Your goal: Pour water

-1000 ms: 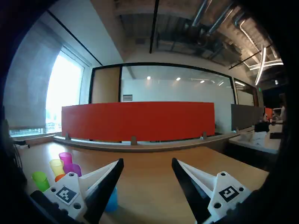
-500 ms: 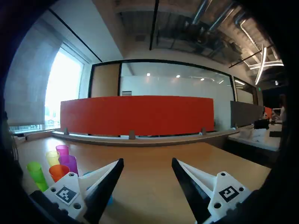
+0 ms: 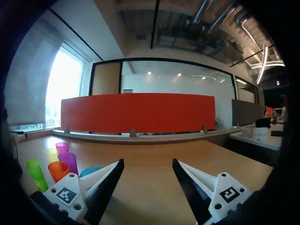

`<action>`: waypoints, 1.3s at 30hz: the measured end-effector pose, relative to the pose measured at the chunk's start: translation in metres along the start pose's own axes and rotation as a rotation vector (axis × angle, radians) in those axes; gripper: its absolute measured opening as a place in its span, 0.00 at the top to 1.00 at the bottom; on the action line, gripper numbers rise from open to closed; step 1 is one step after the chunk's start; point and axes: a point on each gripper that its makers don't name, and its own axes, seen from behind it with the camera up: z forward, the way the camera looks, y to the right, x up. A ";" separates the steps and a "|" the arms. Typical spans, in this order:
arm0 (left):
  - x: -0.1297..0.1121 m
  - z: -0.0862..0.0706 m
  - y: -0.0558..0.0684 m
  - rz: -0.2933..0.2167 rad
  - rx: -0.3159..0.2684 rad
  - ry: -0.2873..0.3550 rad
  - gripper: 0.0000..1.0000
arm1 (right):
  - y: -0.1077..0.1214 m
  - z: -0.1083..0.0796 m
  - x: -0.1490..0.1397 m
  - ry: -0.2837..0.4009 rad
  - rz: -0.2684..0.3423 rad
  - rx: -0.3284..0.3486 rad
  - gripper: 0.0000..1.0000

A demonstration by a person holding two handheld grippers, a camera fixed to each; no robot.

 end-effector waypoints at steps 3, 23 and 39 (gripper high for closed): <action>0.000 0.000 0.000 0.000 0.000 0.000 0.03 | -0.002 0.001 0.000 -0.002 -0.003 0.003 0.00; 0.000 0.000 0.000 0.000 0.000 0.000 0.03 | -0.003 0.000 0.004 -0.004 -0.005 0.002 0.00; 0.000 0.000 0.000 0.000 0.000 0.000 0.03 | -0.003 -0.001 0.003 -0.007 -0.005 0.003 0.00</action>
